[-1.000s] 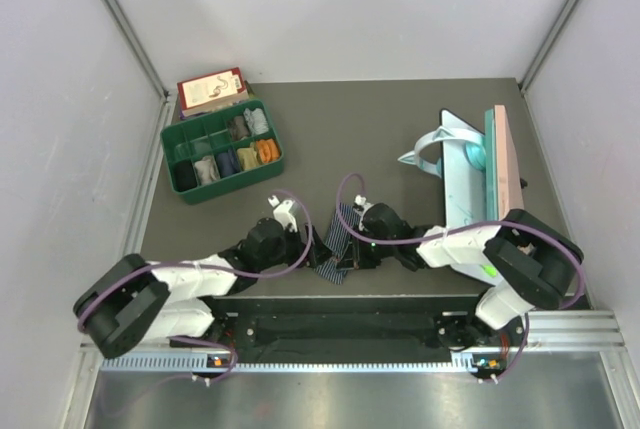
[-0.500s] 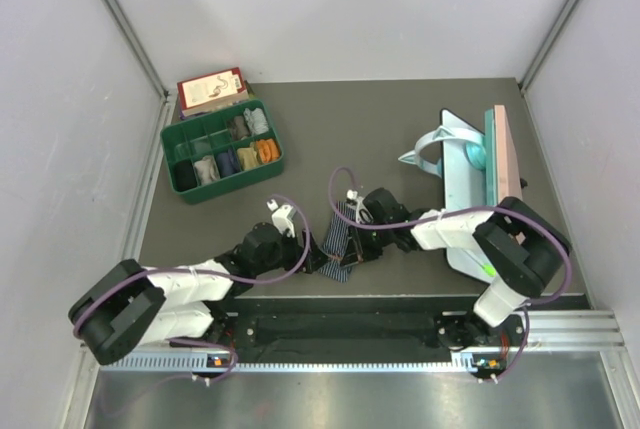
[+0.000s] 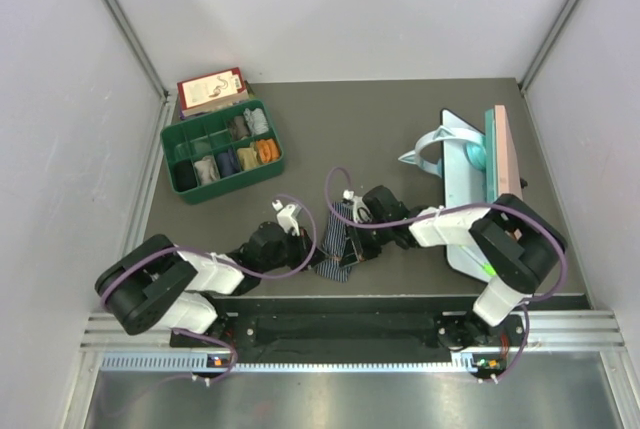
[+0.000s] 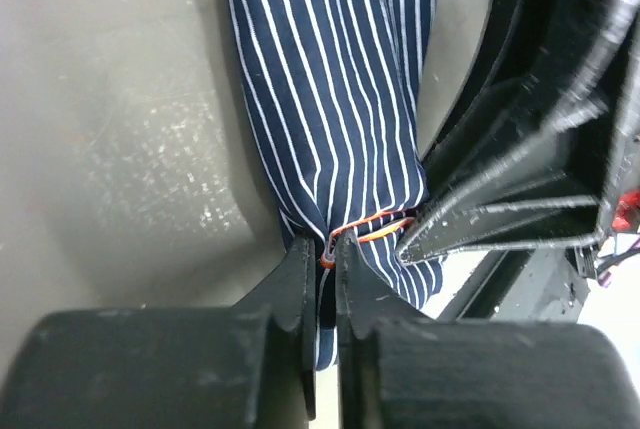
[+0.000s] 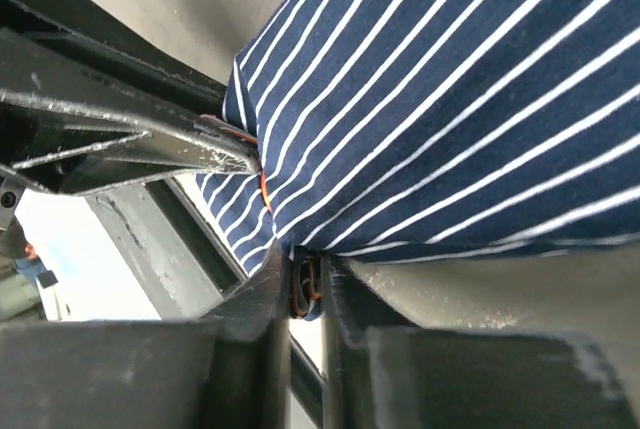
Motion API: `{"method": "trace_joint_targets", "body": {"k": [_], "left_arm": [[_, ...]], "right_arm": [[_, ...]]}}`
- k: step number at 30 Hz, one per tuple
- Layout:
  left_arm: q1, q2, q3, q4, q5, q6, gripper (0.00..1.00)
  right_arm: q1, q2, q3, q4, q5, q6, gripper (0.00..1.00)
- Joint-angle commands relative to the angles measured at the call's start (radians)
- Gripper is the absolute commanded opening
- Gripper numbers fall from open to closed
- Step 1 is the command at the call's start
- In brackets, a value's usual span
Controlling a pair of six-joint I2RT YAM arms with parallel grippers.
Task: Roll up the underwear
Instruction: Roll the underwear to the center of the board.
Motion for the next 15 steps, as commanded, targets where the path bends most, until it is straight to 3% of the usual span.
{"method": "trace_joint_targets", "body": {"k": [1, 3, 6, 10, 13, 15], "left_arm": [[-0.002, 0.041, 0.013, -0.029, 0.043, 0.001, 0.00], [-0.003, 0.035, 0.056, -0.101, 0.049, -0.001, 0.00], [-0.002, 0.017, 0.126, -0.274, 0.057, 0.011, 0.00], [0.021, 0.024, 0.200, -0.461, 0.099, 0.028, 0.00], [0.047, 0.044, 0.242, -0.555, 0.164, 0.035, 0.00], [0.070, 0.056, 0.259, -0.584, 0.213, 0.042, 0.00]], "right_arm": [[-0.001, -0.061, -0.021, -0.087, 0.079, -0.059, 0.29], [-0.001, -0.145, -0.027, -0.110, 0.091, -0.076, 0.43], [0.028, -0.273, -0.056, -0.096, 0.149, -0.091, 0.49], [0.184, -0.389, -0.062, -0.098, 0.407, -0.160, 0.52], [0.339, -0.425, -0.093, 0.003, 0.641, -0.240, 0.52], [0.437, -0.414, -0.120, 0.057, 0.711, -0.304, 0.54]]}}
